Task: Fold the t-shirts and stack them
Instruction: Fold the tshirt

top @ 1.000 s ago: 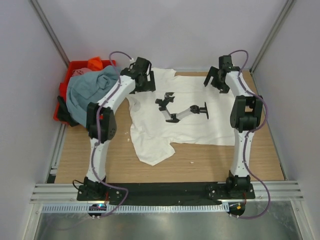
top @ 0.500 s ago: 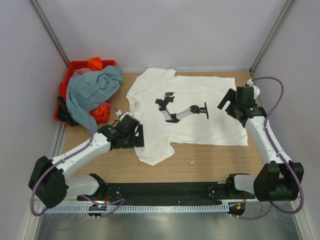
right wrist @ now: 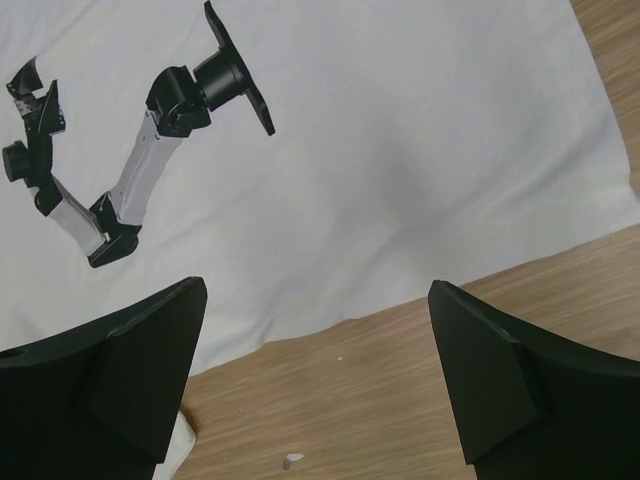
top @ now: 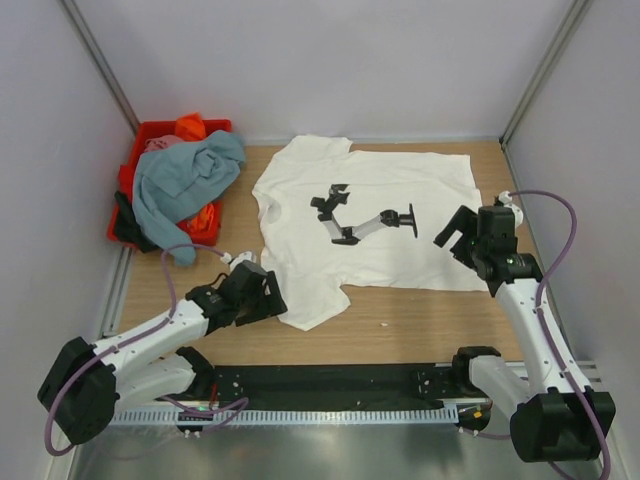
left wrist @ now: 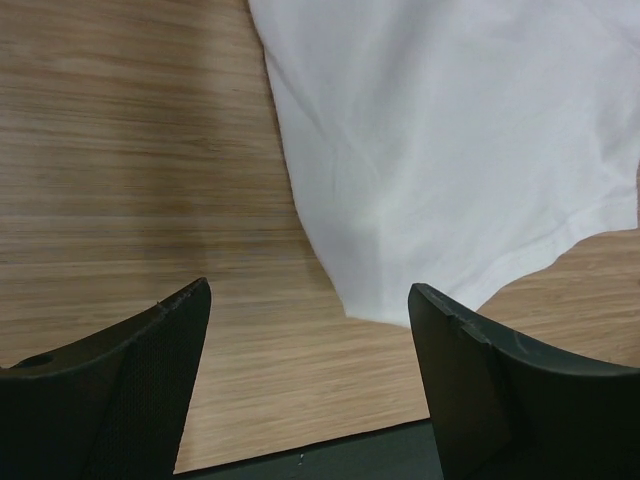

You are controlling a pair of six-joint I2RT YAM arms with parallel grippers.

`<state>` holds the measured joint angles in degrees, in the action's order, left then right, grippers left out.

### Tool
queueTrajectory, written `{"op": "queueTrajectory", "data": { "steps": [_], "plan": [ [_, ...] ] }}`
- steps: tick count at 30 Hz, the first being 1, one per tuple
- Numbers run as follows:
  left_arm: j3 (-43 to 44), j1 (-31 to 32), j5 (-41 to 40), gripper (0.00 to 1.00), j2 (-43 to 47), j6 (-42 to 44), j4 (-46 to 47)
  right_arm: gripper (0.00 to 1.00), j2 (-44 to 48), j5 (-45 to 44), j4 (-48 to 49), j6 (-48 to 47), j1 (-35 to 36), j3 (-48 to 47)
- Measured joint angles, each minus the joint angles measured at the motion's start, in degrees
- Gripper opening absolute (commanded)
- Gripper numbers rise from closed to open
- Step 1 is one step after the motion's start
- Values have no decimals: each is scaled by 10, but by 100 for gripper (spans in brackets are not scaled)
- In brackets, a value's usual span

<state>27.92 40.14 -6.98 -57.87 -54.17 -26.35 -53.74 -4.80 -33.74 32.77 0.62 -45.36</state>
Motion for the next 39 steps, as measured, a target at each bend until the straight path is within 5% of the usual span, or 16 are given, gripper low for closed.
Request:
{"op": "queueTrajectory", "data": {
  "steps": [6,9,10,12,13,19,26,29,39],
  "plan": [
    [-12,21,9,75,-41,-30,46,100,5,-37,-21,6,0,-1],
    [-12,34,10,63,-59,-43,78,100,4,-46,-21,6,-8,-2],
    [-12,38,11,44,-68,-47,89,100,4,-46,-21,6,-15,-2],
    [-11,44,12,23,-87,-57,110,100,1,-44,-21,7,-36,-2],
    [-11,46,15,0,-98,-57,115,100,-2,-41,-21,7,-46,-2],
    [29,50,7,0,-106,-49,73,100,-4,-21,-17,20,-134,16],
    [104,51,-47,0,-24,-25,3,93,-83,126,30,32,-364,112],
    [106,51,-48,0,-33,-20,2,93,-153,179,62,44,-385,132],
    [93,51,-26,0,-82,7,19,85,-176,189,103,45,-391,135]
  ]
}}
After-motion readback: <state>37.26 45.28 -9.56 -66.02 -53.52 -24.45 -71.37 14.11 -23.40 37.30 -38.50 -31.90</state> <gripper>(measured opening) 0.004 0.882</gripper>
